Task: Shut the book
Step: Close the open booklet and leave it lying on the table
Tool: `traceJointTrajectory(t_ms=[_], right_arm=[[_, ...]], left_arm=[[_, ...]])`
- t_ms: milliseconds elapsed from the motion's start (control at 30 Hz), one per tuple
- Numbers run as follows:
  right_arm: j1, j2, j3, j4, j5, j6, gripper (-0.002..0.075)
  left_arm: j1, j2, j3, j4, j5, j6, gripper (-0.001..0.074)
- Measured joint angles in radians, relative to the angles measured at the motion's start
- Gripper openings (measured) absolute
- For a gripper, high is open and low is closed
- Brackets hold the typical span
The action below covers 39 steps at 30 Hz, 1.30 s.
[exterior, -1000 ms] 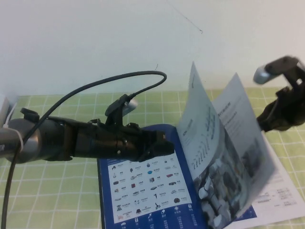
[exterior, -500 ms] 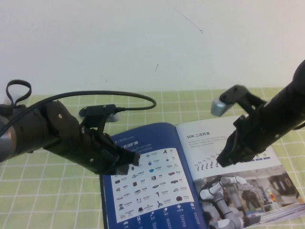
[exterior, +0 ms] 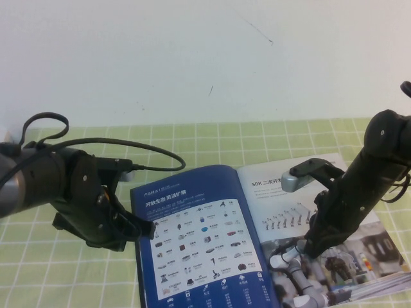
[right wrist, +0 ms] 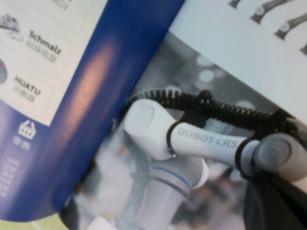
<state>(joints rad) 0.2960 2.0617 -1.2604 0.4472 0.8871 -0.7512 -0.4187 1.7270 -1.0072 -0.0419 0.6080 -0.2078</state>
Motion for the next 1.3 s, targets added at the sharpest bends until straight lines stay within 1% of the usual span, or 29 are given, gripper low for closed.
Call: traceJointTrajectory(t_ms=[400, 567, 733, 900, 1100, 1300], right_arm=[[0.0, 0.005, -0.005, 0.002, 0.006, 0.004, -0.0002], [0.0, 0.005, -0.005, 0.005, 0.006, 0.004, -0.0002], [-0.002, 0.005, -0.005, 0.009, 0.006, 0.004, -0.0002], [-0.002, 0.005, -0.005, 0.011, 0.006, 0.004, -0.0002], [-0.004, 0.008, -0.005, 0.015, 0.006, 0.004, -0.0002], [-0.004, 0.009, -0.005, 0.021, 0.006, 0.004, -0.0002]], left_arm=[[0.0, 0.071, 0.0, -0.09, -0.045, -0.001, -0.0004], [0.0, 0.071, 0.0, -0.168, -0.052, 0.035, -0.0004], [0.0, 0.071, 0.0, -0.16, -0.034, 0.051, -0.0004], [0.0, 0.071, 0.0, -0.111, -0.03, 0.007, -0.0004], [0.0, 0.097, -0.006, -0.111, -0.026, -0.003, -0.0004], [0.0, 0.103, -0.017, -0.148, -0.009, 0.039, -0.0004]])
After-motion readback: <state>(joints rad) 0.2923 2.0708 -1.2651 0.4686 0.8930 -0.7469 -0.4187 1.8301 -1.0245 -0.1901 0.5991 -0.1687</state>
